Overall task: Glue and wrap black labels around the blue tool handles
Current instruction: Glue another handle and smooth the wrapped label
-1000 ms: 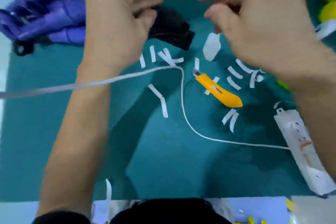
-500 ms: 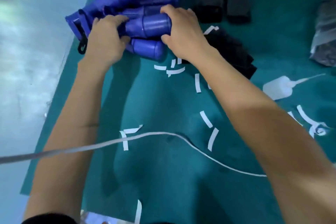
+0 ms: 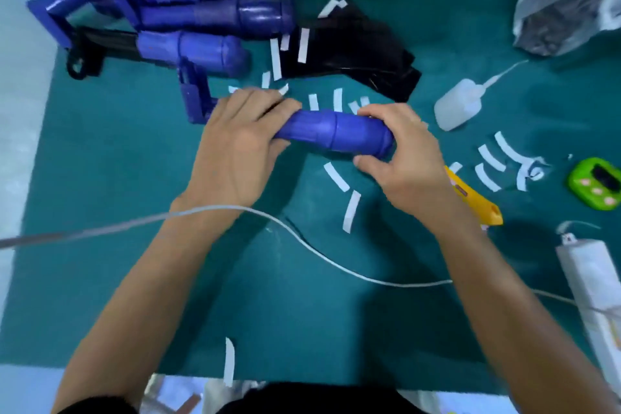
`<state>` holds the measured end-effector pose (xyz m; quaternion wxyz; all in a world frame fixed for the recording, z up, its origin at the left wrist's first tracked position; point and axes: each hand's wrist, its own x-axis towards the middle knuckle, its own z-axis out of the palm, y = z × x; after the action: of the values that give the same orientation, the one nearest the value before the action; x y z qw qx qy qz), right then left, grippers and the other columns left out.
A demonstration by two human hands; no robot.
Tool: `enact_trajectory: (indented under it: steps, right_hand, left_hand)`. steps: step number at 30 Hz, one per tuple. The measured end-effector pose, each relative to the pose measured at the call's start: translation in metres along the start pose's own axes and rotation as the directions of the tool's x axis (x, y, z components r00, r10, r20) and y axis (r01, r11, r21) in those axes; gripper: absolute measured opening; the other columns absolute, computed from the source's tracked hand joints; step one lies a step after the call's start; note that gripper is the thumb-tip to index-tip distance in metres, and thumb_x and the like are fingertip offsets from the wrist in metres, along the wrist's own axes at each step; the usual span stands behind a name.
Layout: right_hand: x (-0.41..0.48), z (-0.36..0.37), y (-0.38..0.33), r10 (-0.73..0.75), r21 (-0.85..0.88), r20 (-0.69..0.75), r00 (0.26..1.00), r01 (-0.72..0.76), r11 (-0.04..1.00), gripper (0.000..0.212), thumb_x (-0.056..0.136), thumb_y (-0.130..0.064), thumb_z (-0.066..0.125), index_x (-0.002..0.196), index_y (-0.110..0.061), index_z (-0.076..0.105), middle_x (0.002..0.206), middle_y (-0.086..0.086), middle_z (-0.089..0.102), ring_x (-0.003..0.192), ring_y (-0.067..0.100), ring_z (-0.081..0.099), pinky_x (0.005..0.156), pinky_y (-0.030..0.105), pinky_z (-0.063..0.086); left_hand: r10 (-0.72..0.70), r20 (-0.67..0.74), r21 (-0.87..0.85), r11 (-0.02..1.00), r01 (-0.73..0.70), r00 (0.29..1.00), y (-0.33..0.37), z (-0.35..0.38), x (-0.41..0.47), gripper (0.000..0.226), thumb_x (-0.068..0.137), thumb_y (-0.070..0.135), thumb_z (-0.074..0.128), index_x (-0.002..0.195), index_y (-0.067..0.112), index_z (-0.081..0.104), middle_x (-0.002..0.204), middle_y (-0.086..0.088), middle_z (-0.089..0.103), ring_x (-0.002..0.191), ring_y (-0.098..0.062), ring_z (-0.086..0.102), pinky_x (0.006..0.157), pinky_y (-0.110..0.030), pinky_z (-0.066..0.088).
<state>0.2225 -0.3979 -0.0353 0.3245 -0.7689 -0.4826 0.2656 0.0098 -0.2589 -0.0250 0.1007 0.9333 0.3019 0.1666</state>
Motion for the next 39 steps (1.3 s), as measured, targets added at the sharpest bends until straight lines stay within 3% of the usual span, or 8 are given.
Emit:
enact_trajectory:
  steps: [6, 11, 13, 17, 24, 29, 33, 39]
  right_hand:
    - [-0.042, -0.006, 0.039, 0.027, -0.048, -0.153, 0.988, -0.035, 0.998, 0.053, 0.081, -0.007, 0.078, 0.13, -0.018, 0.061, 0.122, -0.006, 0.06, 0.113, 0.015, 0.052, 0.101, 0.013, 0.034]
    - [-0.04, -0.008, 0.032, -0.085, -0.21, -0.129, 0.988, 0.057, 0.976, 0.049, 0.088, -0.009, 0.074, 0.135, -0.004, 0.06, 0.132, 0.01, 0.062, 0.127, 0.032, 0.053, 0.115, 0.04, 0.036]
    - [-0.036, -0.014, 0.024, -0.033, -0.109, -0.053, 0.998, 0.027, 0.994, 0.058, 0.091, -0.014, 0.071, 0.146, -0.01, 0.054, 0.148, 0.005, 0.055, 0.142, 0.023, 0.045, 0.123, 0.03, 0.028]
    - [-0.005, -0.024, 0.003, 0.032, 0.032, -0.153, 0.988, -0.027, 0.999, 0.052, 0.096, -0.005, 0.05, 0.144, -0.023, 0.057, 0.142, -0.007, 0.06, 0.132, 0.007, 0.051, 0.111, 0.017, 0.035]
    - [0.113, -0.007, -0.019, -0.138, -0.517, 0.011, 0.99, 0.124, 0.847, 0.044, 0.089, -0.002, 0.055, 0.131, -0.011, 0.061, 0.126, 0.007, 0.064, 0.12, 0.03, 0.052, 0.098, 0.044, 0.044]
    - [0.135, 0.004, -0.024, -0.07, -0.672, 0.029, 0.997, 0.071, 0.737, 0.031, 0.094, -0.009, 0.058, 0.122, -0.016, 0.069, 0.112, 0.016, 0.07, 0.104, 0.041, 0.063, 0.085, 0.043, 0.048]
    - [0.136, 0.007, -0.029, -0.042, -0.68, -0.06, 0.997, -0.01, 0.733, 0.035, 0.09, -0.001, 0.052, 0.115, -0.015, 0.072, 0.113, 0.02, 0.07, 0.103, 0.044, 0.064, 0.082, 0.044, 0.047]
    - [0.128, 0.005, -0.027, 0.008, -0.635, -0.036, 0.999, -0.029, 0.772, 0.035, 0.094, -0.018, 0.063, 0.129, -0.019, 0.067, 0.121, 0.018, 0.07, 0.11, 0.044, 0.062, 0.09, 0.044, 0.049]
  left_hand:
    - [0.001, 0.075, -0.107, 0.994, 0.007, 0.997, 0.028, 0.053, -0.01, 0.046, 0.088, 0.009, 0.08, 0.132, 0.004, 0.068, 0.122, -0.014, 0.067, 0.11, -0.039, 0.058, 0.1, -0.051, 0.048]
    - [-0.013, 0.05, -0.076, 0.997, 0.016, 0.999, 0.023, 0.053, -0.008, 0.043, 0.085, 0.017, 0.074, 0.128, 0.012, 0.069, 0.119, -0.006, 0.067, 0.108, -0.032, 0.055, 0.097, -0.044, 0.044]
    - [0.024, 0.029, -0.02, 1.0, -0.023, 0.999, 0.019, 0.051, -0.01, 0.043, 0.084, 0.02, 0.072, 0.127, 0.012, 0.069, 0.117, -0.006, 0.068, 0.106, -0.032, 0.055, 0.093, -0.045, 0.042]
    - [0.083, -0.021, 0.051, 0.995, -0.082, 0.996, 0.007, 0.051, -0.018, 0.043, 0.09, 0.023, 0.07, 0.13, 0.006, 0.067, 0.12, -0.012, 0.068, 0.109, -0.035, 0.056, 0.102, -0.049, 0.042]
    - [-0.045, -0.047, -0.09, 0.995, 0.04, 0.998, -0.006, 0.057, -0.011, 0.048, 0.091, 0.029, 0.069, 0.136, 0.01, 0.066, 0.124, -0.008, 0.07, 0.111, -0.033, 0.058, 0.107, -0.044, 0.039]
    - [-0.051, -0.108, -0.148, 0.988, 0.035, 0.993, -0.007, 0.059, -0.01, 0.04, 0.099, 0.03, 0.067, 0.131, 0.006, 0.07, 0.12, -0.008, 0.073, 0.108, -0.03, 0.061, 0.113, -0.044, 0.039]
    - [-0.054, -0.174, -0.136, 0.99, 0.031, 0.983, -0.002, 0.063, -0.008, 0.035, 0.101, 0.028, 0.065, 0.125, 0.003, 0.072, 0.121, -0.011, 0.072, 0.109, -0.032, 0.062, 0.114, -0.049, 0.039]
    - [-0.04, -0.222, -0.156, 0.988, 0.005, 0.974, 0.008, 0.066, -0.006, 0.03, 0.101, 0.023, 0.066, 0.122, 0.002, 0.072, 0.12, -0.01, 0.072, 0.109, -0.033, 0.061, 0.114, -0.048, 0.04]
